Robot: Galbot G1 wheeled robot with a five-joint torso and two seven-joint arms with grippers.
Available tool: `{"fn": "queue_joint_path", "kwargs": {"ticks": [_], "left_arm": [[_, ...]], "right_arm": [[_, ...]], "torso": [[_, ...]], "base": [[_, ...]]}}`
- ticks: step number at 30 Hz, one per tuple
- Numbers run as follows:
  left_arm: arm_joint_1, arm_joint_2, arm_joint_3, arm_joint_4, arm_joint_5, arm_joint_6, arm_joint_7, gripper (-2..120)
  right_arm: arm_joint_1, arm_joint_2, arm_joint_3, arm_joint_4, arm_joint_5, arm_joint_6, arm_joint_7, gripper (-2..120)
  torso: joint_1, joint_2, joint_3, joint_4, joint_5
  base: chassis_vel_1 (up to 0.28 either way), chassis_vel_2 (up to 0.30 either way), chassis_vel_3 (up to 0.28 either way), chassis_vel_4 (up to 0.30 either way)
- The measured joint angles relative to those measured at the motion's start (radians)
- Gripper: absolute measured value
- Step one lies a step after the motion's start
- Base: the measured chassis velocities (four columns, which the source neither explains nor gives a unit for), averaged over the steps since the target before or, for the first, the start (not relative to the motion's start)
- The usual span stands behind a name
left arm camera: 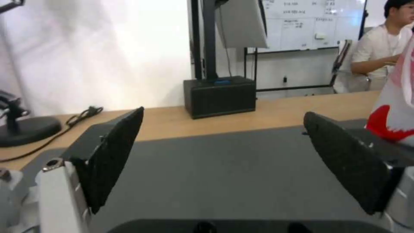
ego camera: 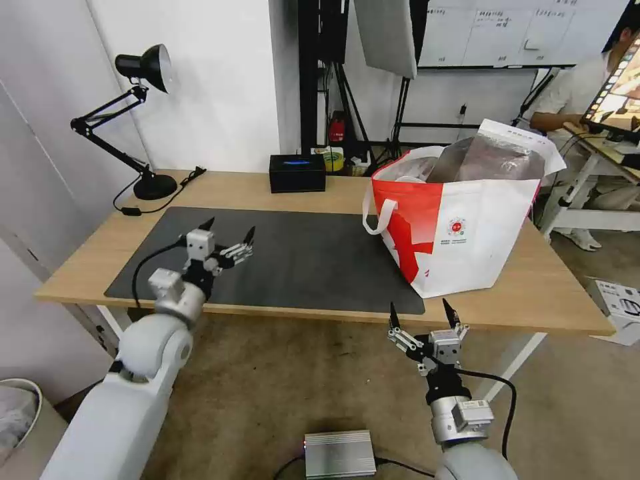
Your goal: Pick up the trash from the table and place it into the takeout bag.
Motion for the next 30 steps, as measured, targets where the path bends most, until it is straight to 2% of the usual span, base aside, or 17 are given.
{"fn": "queue_joint_path", "kwargs": {"ticks": [8, 16, 30], "left_arm": [[0.133, -0.037, -0.064, -0.068, 0.040, -0.019, 0.020, 100], [0.247, -0.090, -0.111, -0.111, 0.078, -0.077, 0.041, 100], [0.283, -0.106, -0.132, -0.126, 0.070, -0.111, 0.040, 100]], "right_arm": [[0.000, 0.000, 0.000, 0.000, 0.000, 0.000, 0.000, 100], [0.000, 0.000, 0.000, 0.000, 0.000, 0.000, 0.000, 100], [0.000, 0.000, 0.000, 0.000, 0.000, 0.000, 0.000, 100]], "torso": [[0.000, 0.000, 0.000, 0.0000, 0.0000], [0.000, 0.000, 0.000, -0.0001, 0.0000], [0.000, 0.000, 0.000, -0.0001, 0.0001]], "base": [[0.000, 0.000, 0.000, 0.000], [0.000, 0.000, 0.000, 0.000], [0.000, 0.000, 0.000, 0.000]]}}
